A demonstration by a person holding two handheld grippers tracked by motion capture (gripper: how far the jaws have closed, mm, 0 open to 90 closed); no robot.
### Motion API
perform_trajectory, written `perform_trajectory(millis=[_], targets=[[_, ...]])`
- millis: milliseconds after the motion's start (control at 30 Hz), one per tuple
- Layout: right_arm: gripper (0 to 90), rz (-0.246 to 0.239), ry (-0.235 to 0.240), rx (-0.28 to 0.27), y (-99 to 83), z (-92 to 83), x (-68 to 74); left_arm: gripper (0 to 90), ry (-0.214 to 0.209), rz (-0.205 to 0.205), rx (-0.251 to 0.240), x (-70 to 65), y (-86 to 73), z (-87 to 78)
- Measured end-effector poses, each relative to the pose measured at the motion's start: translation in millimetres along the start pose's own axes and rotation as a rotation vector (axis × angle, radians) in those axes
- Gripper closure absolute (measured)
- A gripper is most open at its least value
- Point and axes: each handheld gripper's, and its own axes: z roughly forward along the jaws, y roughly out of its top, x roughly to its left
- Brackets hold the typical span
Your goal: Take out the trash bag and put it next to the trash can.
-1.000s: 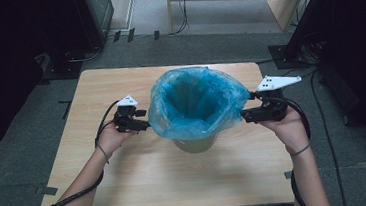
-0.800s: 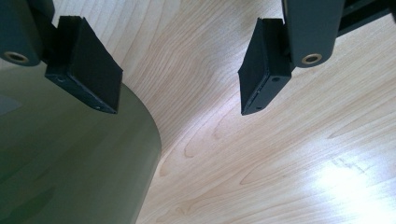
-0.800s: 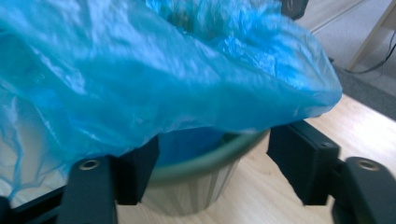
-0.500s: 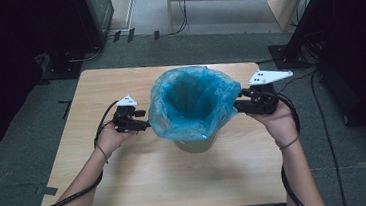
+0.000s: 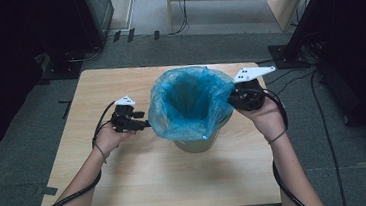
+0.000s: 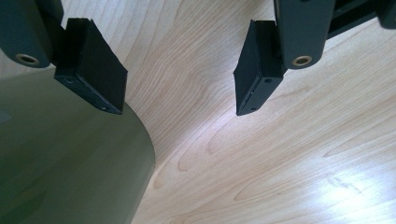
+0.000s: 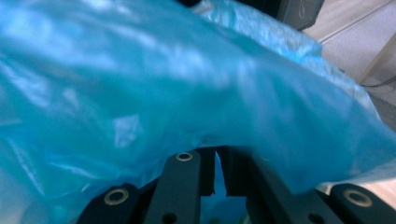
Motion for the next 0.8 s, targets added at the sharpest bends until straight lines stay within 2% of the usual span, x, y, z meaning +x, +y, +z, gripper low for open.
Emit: perform_trajectory(millis=[367, 800], targets=[[85.8, -0.007, 0.035, -0.004, 20.4, 8.6, 7.9, 33.9, 0.005, 0.003, -0.003, 0.2, -0.6, -1.5], [85.9, -0.021, 0.099, 0.026, 44.1, 35.5, 25.4, 33.6, 0.005, 0.002, 0.003, -0.1, -0.3, -1.3]])
